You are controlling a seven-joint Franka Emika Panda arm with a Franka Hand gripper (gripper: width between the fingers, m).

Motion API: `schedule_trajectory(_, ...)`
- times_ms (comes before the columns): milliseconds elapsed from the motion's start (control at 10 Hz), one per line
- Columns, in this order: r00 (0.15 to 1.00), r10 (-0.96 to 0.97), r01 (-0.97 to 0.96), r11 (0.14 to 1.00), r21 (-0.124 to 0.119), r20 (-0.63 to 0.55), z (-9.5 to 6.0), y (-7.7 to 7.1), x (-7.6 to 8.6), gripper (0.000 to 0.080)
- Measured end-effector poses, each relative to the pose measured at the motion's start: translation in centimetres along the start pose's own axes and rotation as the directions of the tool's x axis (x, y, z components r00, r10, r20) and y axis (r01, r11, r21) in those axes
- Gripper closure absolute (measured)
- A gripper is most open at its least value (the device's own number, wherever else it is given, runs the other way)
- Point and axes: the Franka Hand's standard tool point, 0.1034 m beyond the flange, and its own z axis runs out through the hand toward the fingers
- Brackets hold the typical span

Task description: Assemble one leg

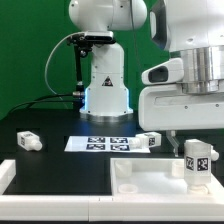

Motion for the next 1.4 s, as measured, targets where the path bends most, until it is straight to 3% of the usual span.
schedule_trajectory(200, 0.953, -0.301, 0.3, 0.953, -0.037, -0.035, 0.33, 0.16, -0.16, 0.015)
schedule_trajectory(300, 0.882, -0.47, 0.467, 0.882, -0.056, -0.046, 0.31, 0.49, 0.17, 0.015)
schedule_trajectory(400, 0.893, -0.447, 0.445, 0.894, -0.052, -0.046, 0.35, 0.5, 0.13, 0.015)
schedule_trajectory(600, 0.901, -0.432, 0.429, 0.902, -0.052, -0.046, 0.41, 0.52, 0.1, 0.0395)
schedule_trajectory(700, 0.919, -0.391, 0.389, 0.92, -0.049, -0.048, 0.43, 0.49, 0.08, 0.0395)
schedule_trajectory(800, 0.941, -0.335, 0.333, 0.942, -0.046, -0.052, 0.43, 0.54, 0.11, 0.0511)
schedule_trajectory(1100, 0.997, -0.023, 0.021, 0.999, -0.03, -0.07, 0.55, 0.59, 0.59, 0.0511)
schedule_trajectory(1200, 0.991, 0.107, -0.109, 0.994, -0.025, -0.075, 0.56, 0.63, 0.62, 0.0511)
schedule_trajectory(1400, 0.886, 0.463, -0.464, 0.886, 0.0, -0.03, 0.65, 0.88, 0.73, 0.0511)
